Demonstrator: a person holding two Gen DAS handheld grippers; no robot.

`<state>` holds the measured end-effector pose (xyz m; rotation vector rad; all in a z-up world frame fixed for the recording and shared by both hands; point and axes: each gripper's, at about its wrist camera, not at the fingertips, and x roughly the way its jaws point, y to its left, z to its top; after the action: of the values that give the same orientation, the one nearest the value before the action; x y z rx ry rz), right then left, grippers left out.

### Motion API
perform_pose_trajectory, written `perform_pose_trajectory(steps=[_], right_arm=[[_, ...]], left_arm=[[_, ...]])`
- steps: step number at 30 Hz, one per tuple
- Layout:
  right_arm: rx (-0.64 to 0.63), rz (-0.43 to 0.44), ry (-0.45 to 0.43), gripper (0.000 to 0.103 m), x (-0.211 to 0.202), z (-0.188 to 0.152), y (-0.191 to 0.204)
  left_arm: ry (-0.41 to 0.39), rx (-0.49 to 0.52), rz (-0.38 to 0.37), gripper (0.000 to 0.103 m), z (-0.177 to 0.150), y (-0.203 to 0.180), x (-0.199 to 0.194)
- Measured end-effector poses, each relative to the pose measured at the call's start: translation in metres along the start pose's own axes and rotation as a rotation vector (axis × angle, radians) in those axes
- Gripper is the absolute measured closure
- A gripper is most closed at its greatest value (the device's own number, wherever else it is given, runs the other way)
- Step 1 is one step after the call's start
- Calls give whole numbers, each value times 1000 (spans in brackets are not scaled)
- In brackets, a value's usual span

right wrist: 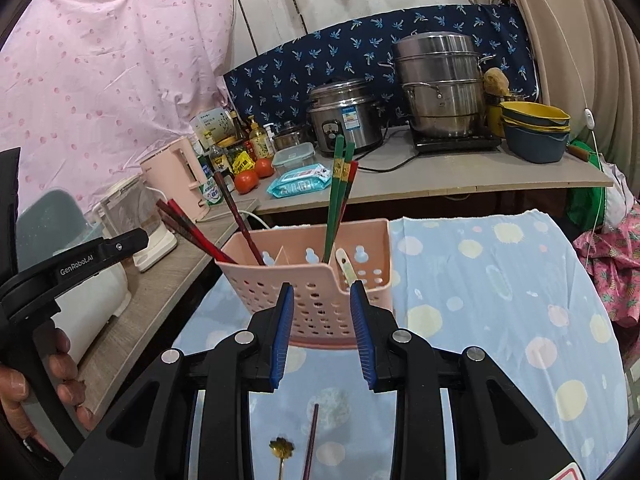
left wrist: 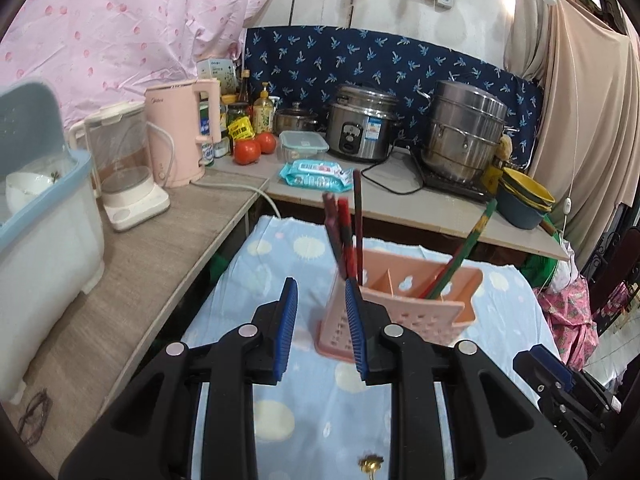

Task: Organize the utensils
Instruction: 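Move both open tools back down to the last chopstick and spoon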

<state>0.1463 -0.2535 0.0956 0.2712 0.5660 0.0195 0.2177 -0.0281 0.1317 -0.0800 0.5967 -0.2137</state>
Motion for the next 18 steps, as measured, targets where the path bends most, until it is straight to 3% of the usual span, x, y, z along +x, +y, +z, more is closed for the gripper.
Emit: perform_pose_trajectory(steps=[18], right_arm=[[-54, -17, 203, 74, -24, -114, 7]], left_arm=[[159, 11, 22, 79, -102, 13, -14]])
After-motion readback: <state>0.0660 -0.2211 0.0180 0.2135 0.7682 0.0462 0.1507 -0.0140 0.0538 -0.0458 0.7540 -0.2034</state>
